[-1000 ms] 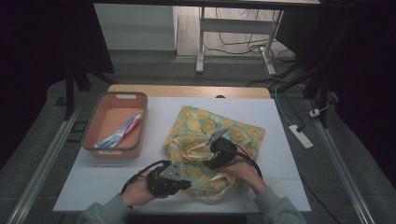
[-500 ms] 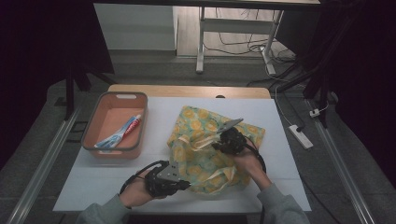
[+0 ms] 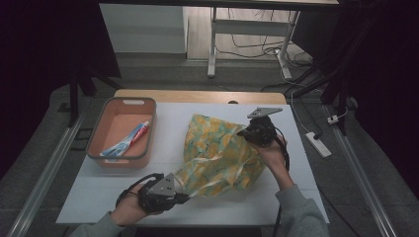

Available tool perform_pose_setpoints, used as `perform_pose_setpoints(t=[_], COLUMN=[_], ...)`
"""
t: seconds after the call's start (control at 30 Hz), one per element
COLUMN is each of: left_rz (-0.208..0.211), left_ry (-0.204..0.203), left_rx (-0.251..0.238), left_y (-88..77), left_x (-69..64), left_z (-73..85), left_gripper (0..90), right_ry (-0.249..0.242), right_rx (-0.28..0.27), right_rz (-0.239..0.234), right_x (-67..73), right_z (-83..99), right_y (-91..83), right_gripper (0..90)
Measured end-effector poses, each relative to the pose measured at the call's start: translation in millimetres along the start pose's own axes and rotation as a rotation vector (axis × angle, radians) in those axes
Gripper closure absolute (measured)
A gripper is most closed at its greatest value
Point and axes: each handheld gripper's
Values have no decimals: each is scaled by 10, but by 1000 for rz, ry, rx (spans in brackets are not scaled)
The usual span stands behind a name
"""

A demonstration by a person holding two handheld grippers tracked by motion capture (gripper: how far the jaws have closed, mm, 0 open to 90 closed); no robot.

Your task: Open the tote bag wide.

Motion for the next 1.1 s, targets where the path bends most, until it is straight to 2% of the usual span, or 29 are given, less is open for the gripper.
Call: perform_pose_setpoints(t=[0.07, 0.17, 0.2, 0.27, 0.3, 0.33, 0.37, 0.47, 0.53, 0.63, 0.67, 0.73, 0.77, 0.83, 0.87, 0.9, 0.93, 0.97, 1.0, 1.07, 1.1], left_rz=[-10, -13, -14, -14, -18, -25, -38, -103, -142, -250, -269, -339, -370, -357, -365, -385, -402, -409, -425, -465, -456], left_ry=[-22, -52, -52, -51, -48, -48, -46, -25, -14, -46, -53, -71, -74, -90, -87, -90, -108, -132, -156, -207, -239], left_rx=[-9, -17, -13, -13, -12, -15, -20, -61, -92, -110, -112, -116, -105, -80, -59, -29, -16, -27, -35, -55, -86], left_y=[-45, -57, -44, -9, 13, 27, 31, -16, -79, -102, -97, -48, -10, 74, 116, 155, 170, 161, 135, 51, -2], left_x=[34, 94, 99, 95, 88, 77, 63, 9, 5, 70, 100, 210, 270, 421, 489, 563, 639, 716, 791, 934, 997], left_z=[50, 85, 77, 57, 41, 25, 5, -90, -182, -335, -370, -472, -513, -576, -593, -605, -608, -599, -583, -534, -505], left_gripper=[885, 885, 883, 881, 860, 731, 731, 536, 455, 405, 399, 373, 373, 399, 494, 633, 722, 809, 853, 871, 875], right_ry=[11, 23, 32, 30, 24, 1, 1, -19, -25, -26, -25, -21, -21, -22, -25, -26, -29, -36, -35, -47, -47], right_rx=[8, 15, 21, 25, 32, 49, 49, 59, 61, 58, 58, 59, 59, 63, 64, 65, 66, 64, 66, 58, 51], right_rz=[-1, -29, -53, -63, -67, -75, -75, -88, -98, -101, -102, -105, -106, -109, -110, -110, -111, -110, -111, -119, -127], right_x=[-7, -14, 12, 34, 54, 122, 122, 180, 203, 204, 203, 202, 201, 203, 202, 203, 200, 192, 187, 166, 162], right_z=[9, 40, 55, 63, 68, 79, 79, 81, 77, 76, 77, 80, 83, 88, 92, 94, 96, 98, 100, 103, 102], right_y=[0, 46, 102, 134, 159, 216, 216, 251, 254, 251, 249, 244, 242, 236, 232, 223, 209, 191, 164, 97, 52], right_gripper=[863, 862, 862, 862, 862, 862, 862, 862, 862, 862, 862, 862, 862, 862, 862, 862, 862, 862, 862, 862, 862])
Point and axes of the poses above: each handheld gripper's, and its own axes: y roughly forward along the jaws, z roughly out of its underside, x roughly to its left, and after that the axes turned 9 degrees about z, right-handed
